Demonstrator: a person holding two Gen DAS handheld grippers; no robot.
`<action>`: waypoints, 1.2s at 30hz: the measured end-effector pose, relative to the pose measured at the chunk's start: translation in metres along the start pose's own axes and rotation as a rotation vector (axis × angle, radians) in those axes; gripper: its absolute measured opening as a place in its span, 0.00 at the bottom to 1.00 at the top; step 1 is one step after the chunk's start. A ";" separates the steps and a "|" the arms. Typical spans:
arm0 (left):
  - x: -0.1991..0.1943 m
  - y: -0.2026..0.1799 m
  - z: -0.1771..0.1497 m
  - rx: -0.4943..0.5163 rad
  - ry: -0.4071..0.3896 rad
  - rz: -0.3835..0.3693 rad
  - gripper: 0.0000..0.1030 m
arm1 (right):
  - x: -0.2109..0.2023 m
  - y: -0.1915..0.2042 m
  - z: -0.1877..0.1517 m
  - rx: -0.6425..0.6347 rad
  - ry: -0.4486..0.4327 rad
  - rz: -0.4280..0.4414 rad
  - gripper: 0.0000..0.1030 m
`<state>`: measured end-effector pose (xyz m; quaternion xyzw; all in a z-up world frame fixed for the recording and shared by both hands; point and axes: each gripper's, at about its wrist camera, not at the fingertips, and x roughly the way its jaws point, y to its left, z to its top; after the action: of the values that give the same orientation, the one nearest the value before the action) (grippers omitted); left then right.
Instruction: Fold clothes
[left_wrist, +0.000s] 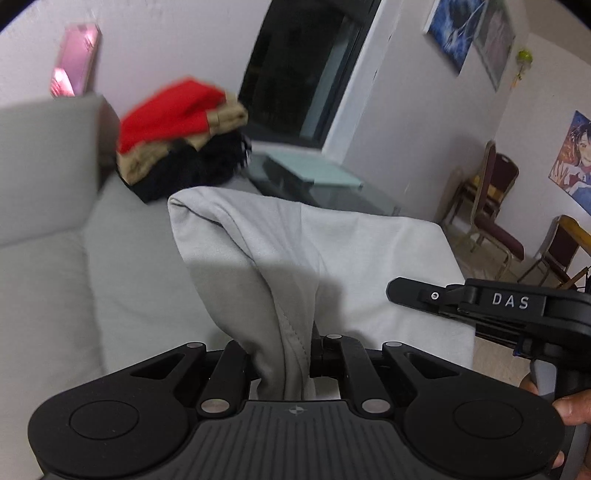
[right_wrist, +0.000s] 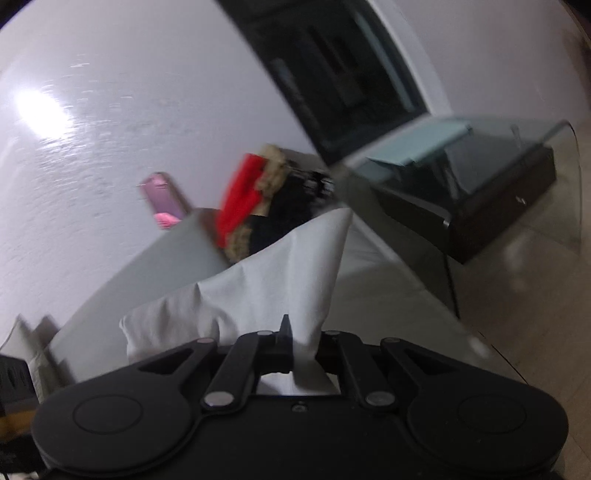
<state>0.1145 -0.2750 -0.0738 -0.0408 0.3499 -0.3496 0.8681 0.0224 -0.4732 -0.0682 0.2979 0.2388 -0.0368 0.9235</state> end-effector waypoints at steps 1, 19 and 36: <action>0.018 0.007 0.005 0.005 0.024 0.032 0.13 | 0.017 -0.008 0.006 0.018 0.021 -0.014 0.04; -0.025 0.048 -0.050 0.042 0.021 0.087 0.29 | -0.007 -0.027 -0.032 -0.029 0.136 -0.207 0.25; -0.117 0.024 -0.113 0.221 0.245 0.394 0.81 | -0.113 0.030 -0.092 -0.001 0.132 -0.285 0.66</action>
<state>-0.0034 -0.1627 -0.0984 0.1660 0.4132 -0.2124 0.8698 -0.1097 -0.4048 -0.0646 0.2623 0.3386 -0.1478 0.8915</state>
